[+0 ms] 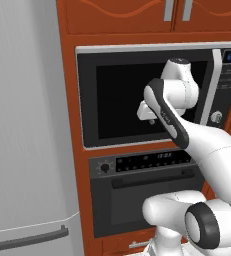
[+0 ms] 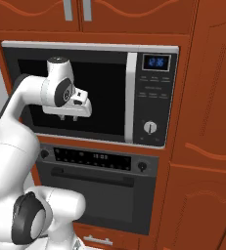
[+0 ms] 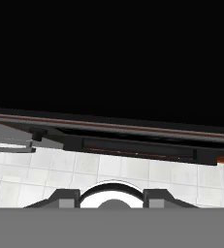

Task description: Take the baked cake out of the oven and place it on the plate for cooling. Then close the oven door.

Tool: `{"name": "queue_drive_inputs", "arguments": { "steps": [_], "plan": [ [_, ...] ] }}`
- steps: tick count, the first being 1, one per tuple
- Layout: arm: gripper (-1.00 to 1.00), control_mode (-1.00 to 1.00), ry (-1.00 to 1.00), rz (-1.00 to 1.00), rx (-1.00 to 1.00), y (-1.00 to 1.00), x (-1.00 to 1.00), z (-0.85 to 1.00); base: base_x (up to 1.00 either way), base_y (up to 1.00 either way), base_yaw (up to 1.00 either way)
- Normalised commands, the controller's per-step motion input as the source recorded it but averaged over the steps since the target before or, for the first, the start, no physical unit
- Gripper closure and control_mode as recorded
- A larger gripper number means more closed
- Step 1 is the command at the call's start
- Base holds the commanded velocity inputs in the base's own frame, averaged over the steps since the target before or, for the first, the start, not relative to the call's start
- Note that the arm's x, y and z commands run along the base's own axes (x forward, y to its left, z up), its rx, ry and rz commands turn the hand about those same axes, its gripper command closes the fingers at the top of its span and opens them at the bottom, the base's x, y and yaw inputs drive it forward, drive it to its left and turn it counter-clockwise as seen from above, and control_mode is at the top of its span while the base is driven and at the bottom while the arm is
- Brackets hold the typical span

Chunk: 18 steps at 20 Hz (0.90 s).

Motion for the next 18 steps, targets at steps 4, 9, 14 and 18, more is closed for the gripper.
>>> {"name": "queue_drive_inputs", "arguments": {
  "steps": [4,9,14,18],
  "plan": [
    [-1.0,1.0,0.0,0.0,0.0,0.0,0.0,0.0,0.0,0.0,0.0],
    [-1.0,1.0,0.0,0.0,0.0,0.0,0.0,0.0,0.0,0.0,0.0],
    [-1.0,1.0,0.0,0.0,0.0,0.0,0.0,0.0,-0.03,0.0,0.0],
    [-1.0,1.0,0.0,0.0,0.0,0.0,0.0,0.0,-0.28,0.0,0.0]
  ]
}}
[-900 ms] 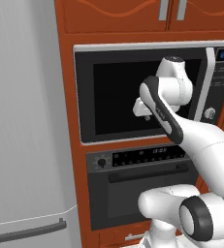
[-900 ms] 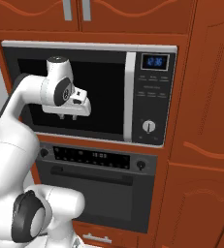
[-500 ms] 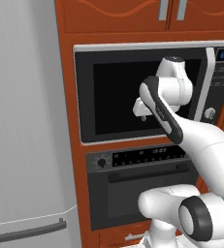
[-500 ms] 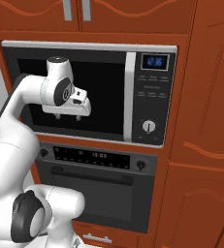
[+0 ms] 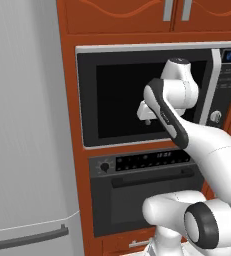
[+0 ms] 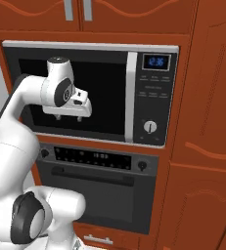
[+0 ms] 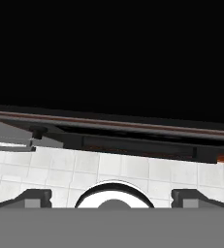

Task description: Take the baked cake out of the oven and place it on the plate for cooling. Then close the oven door.

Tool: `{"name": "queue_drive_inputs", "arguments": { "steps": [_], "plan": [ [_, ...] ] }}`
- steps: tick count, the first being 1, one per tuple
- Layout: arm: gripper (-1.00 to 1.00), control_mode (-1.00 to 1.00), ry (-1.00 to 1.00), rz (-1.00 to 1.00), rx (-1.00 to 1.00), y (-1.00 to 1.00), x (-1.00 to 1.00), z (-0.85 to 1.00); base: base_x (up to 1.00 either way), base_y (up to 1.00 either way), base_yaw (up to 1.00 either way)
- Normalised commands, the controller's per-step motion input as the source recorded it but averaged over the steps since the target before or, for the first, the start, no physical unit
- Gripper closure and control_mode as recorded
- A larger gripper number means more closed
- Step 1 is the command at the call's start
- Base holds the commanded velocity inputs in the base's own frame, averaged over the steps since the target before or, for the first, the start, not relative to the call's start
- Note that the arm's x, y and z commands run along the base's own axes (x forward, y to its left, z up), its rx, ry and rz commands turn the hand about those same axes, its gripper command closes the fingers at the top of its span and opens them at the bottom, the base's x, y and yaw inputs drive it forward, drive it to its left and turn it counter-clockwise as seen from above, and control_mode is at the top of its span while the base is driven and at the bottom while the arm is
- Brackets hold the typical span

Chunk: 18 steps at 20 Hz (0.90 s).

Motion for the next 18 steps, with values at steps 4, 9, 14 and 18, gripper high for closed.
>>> {"name": "queue_drive_inputs", "arguments": {
  "steps": [4,9,14,18],
  "plan": [
    [-1.0,1.0,0.0,0.0,0.0,0.0,0.0,0.0,-0.48,0.0,0.0],
    [-1.0,1.0,0.0,0.0,0.0,0.0,0.0,0.0,-0.55,0.0,0.0],
    [-1.0,1.0,0.0,0.0,0.0,0.0,0.0,0.0,-0.14,0.19,0.0],
    [-1.0,1.0,0.0,0.0,0.0,0.0,0.0,0.0,-0.04,0.34,0.0]
  ]
}}
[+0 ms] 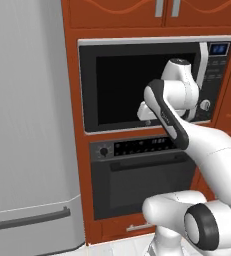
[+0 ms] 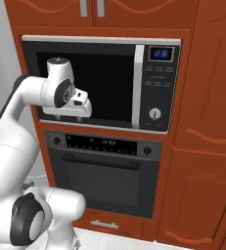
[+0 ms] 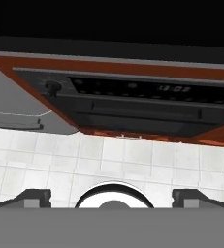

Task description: Take the baked cake out of the oven and place it on the plate for cooling. Then close the oven door.

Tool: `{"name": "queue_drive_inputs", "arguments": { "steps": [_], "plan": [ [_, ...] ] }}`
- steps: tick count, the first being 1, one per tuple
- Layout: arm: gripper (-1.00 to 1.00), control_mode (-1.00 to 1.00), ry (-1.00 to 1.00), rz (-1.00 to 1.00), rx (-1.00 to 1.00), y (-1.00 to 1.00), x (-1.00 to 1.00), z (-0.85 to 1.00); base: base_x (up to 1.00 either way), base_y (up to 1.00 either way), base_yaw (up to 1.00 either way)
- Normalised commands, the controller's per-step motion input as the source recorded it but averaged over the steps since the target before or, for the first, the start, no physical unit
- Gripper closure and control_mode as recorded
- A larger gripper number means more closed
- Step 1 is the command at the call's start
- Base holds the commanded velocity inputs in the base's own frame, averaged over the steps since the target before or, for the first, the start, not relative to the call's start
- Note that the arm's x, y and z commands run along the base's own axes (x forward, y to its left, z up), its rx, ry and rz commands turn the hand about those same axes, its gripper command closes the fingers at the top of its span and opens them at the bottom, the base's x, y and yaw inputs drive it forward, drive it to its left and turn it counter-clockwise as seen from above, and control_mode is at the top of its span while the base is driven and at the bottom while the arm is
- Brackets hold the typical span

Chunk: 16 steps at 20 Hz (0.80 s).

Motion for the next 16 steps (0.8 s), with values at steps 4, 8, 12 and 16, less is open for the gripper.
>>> {"name": "queue_drive_inputs", "arguments": {
  "steps": [4,8,12,16],
  "plan": [
    [-1.0,1.0,0.0,0.0,0.0,0.0,0.0,0.0,-0.29,0.37,0.0],
    [-1.0,1.0,0.0,0.0,0.0,0.0,0.0,0.0,-0.4,0.21,0.0],
    [-1.0,1.0,0.0,0.0,0.0,0.0,0.0,0.0,-0.38,0.0,0.0],
    [-1.0,-1.0,0.0,0.0,0.0,0.0,-0.06,-0.01,-0.18,0.0,0.0]
  ]
}}
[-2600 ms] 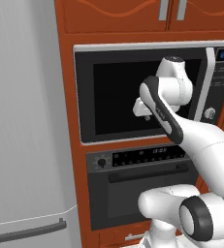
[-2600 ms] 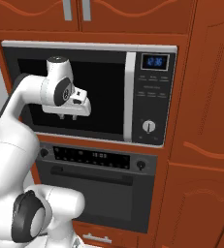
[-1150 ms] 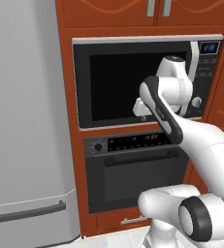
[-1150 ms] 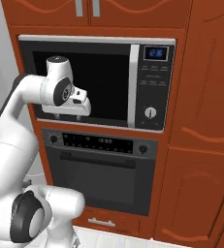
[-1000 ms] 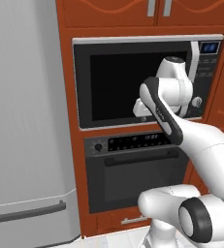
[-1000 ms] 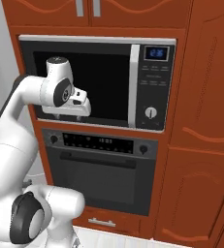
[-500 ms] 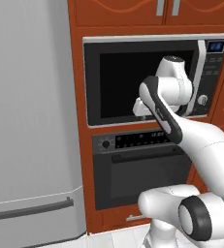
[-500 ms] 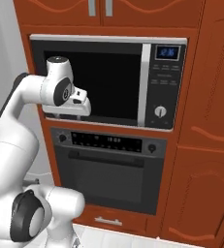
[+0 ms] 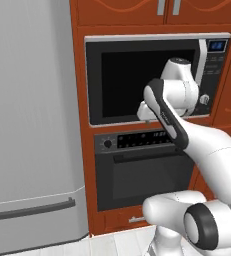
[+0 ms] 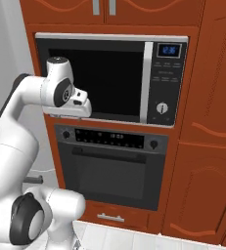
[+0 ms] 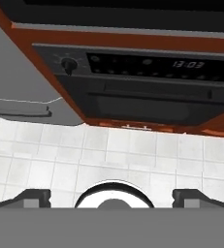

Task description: Take the baked cake out of the oven and place it on the plate for cooling. Then close the oven door.

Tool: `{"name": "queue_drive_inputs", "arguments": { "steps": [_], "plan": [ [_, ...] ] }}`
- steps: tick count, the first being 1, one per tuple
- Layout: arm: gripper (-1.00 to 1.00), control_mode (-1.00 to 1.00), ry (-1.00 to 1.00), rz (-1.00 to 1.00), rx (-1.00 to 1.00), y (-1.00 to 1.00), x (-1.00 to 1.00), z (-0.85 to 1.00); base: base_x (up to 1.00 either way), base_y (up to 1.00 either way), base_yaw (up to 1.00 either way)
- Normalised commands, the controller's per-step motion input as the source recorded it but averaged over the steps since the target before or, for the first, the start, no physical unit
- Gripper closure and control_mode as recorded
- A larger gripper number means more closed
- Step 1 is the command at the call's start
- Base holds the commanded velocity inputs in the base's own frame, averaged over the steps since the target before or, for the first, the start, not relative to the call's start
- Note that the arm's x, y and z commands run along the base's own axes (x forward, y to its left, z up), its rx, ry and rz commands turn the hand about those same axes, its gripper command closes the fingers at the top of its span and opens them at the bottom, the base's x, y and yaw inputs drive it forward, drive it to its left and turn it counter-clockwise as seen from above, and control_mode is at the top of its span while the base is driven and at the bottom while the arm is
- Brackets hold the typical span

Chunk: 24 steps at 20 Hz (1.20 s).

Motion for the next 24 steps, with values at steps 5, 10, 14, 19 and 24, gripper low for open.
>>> {"name": "queue_drive_inputs", "arguments": {
  "steps": [5,10,14,19,24],
  "plan": [
    [-1.0,-1.0,-0.01,-0.06,0.05,-0.33,-0.08,-0.12,0.0,0.0,0.0],
    [-1.0,-1.0,-0.04,-0.16,0.23,-0.96,0.0,-0.42,0.0,0.0,0.0],
    [-1.0,-1.0,-0.04,-0.2,0.27,-0.89,0.0,-0.47,0.0,0.0,0.0],
    [-1.0,-1.0,-0.02,-0.28,0.23,-0.57,0.0,-0.43,0.0,0.0,0.0],
    [-1.0,-1.0,-0.05,-0.28,0.26,-0.46,0.0,-0.48,0.0,0.0,0.0]
  ]
}}
